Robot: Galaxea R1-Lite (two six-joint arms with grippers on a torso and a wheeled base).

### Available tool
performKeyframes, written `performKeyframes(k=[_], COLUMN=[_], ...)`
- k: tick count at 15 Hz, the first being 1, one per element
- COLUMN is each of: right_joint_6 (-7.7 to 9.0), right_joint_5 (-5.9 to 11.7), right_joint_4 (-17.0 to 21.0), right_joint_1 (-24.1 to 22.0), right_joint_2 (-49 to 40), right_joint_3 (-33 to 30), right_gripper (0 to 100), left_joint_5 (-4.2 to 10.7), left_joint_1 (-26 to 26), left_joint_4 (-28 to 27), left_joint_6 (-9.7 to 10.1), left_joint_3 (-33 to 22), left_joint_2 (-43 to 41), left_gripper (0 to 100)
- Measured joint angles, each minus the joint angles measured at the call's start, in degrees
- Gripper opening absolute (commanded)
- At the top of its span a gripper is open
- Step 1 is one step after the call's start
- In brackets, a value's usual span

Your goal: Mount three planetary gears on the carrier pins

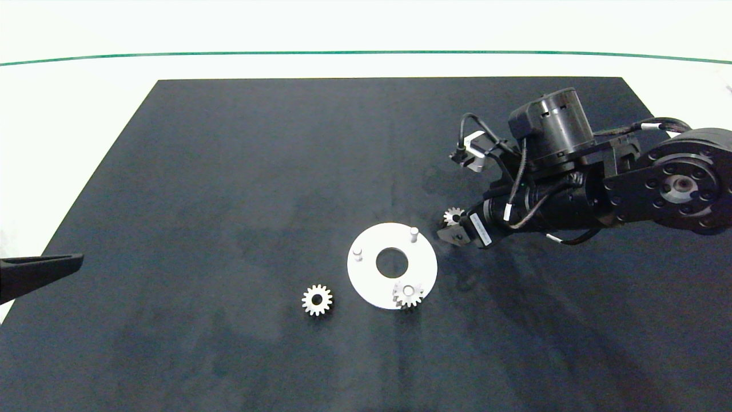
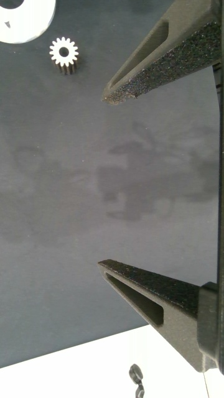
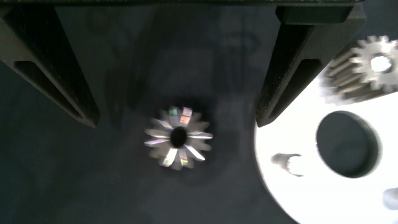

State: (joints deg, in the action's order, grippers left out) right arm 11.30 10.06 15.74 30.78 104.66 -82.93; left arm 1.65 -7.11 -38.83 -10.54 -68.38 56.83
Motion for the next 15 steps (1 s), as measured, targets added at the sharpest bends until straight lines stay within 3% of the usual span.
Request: performKeyframes(k=[8, 15], right_joint_6=[-1.72, -2.46], right_joint_5=[-0.04, -0.09], right_joint_4=[0.52, 0.49], right_joint_1=[-2.67, -2.39], right_joint_2=[4.77, 5.33], right_joint_3=[-4.04, -3.84], right_gripper=[100, 87], left_joint_5=[0.06, 0.02], left_joint_1=[0.04, 0.06], left_joint_4=[0.0, 0.0], left_joint_6=[0.02, 0.05], left_joint_3=[0.0, 0.0], left_joint_2=[0.0, 0.0], left_gripper=[100, 100])
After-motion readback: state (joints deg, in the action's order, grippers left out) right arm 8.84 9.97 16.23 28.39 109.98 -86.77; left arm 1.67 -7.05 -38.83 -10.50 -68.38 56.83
